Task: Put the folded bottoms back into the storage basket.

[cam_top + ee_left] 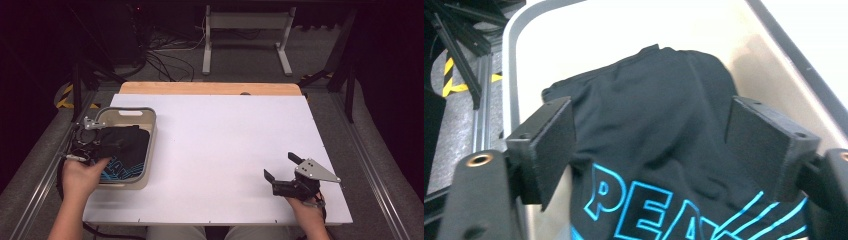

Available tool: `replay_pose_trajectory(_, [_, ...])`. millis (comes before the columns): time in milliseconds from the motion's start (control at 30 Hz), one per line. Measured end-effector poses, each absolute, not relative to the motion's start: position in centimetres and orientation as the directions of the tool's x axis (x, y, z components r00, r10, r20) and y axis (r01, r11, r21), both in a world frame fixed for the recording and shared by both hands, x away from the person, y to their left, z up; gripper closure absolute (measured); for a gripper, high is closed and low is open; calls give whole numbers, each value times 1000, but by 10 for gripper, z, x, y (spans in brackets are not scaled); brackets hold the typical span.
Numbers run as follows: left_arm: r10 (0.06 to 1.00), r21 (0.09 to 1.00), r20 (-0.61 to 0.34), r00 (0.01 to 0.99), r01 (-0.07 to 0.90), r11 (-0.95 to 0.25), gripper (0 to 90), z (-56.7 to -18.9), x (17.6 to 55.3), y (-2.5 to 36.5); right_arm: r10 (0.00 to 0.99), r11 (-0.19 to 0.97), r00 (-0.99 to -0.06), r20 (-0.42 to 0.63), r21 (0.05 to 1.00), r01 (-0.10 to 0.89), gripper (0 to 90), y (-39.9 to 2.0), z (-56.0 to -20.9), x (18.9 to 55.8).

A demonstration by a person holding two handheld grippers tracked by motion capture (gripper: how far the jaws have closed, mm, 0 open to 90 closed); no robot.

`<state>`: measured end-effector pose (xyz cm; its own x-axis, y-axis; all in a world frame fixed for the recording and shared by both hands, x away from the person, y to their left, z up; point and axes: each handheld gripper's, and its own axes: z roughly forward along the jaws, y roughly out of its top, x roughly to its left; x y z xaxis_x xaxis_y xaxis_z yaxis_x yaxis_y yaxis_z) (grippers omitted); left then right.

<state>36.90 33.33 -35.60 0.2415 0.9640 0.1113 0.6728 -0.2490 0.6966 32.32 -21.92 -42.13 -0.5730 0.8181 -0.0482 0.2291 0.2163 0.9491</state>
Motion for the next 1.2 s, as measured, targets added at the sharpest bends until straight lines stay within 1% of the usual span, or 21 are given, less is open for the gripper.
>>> replay_pose_trajectory(100, [961, 705, 98, 259, 664, -251, 175, -358, 368, 329, 819, 215, -572, -47, 949, 230, 21, -219, -421, 323])
replay_pose_trajectory(200, [957, 719, 78, 281, 649, -249, 105, -362, 365, 325, 818, 217, -573, -48, 948, 230, 21, -220, -422, 323])
replay_pose_trajectory(367, [949, 729, 60, 309, 636, -253, 81, -363, 362, 322, 819, 215, -572, -47, 949, 229, 21, -220, -421, 323])
replay_pose_trajectory(433, [943, 729, 59, 329, 631, -266, 50, -362, 359, 318, 819, 216, -572, -48, 949, 230, 22, -220, -421, 323])
replay_pose_trajectory(567, [938, 737, 57, 343, 619, -271, 30, -360, 355, 314, 820, 215, -571, -46, 949, 233, 22, -221, -421, 323])
replay_pose_trajectory(600, [934, 746, 50, 353, 609, -270, 6, -358, 352, 311, 819, 215, -571, -45, 948, 233, 22, -221, -421, 323])
replay_pose_trajectory(967, [905, 797, 9, 426, 543, -264, 1, -355, 340, 283, 815, 208, -578, -38, 950, 231, 21, -223, -420, 322])
replay_pose_trajectory(1200, [889, 820, -21, 457, 517, -246, 4, -363, 338, 262, 811, 208, -584, -38, 951, 227, 15, -224, -420, 322])
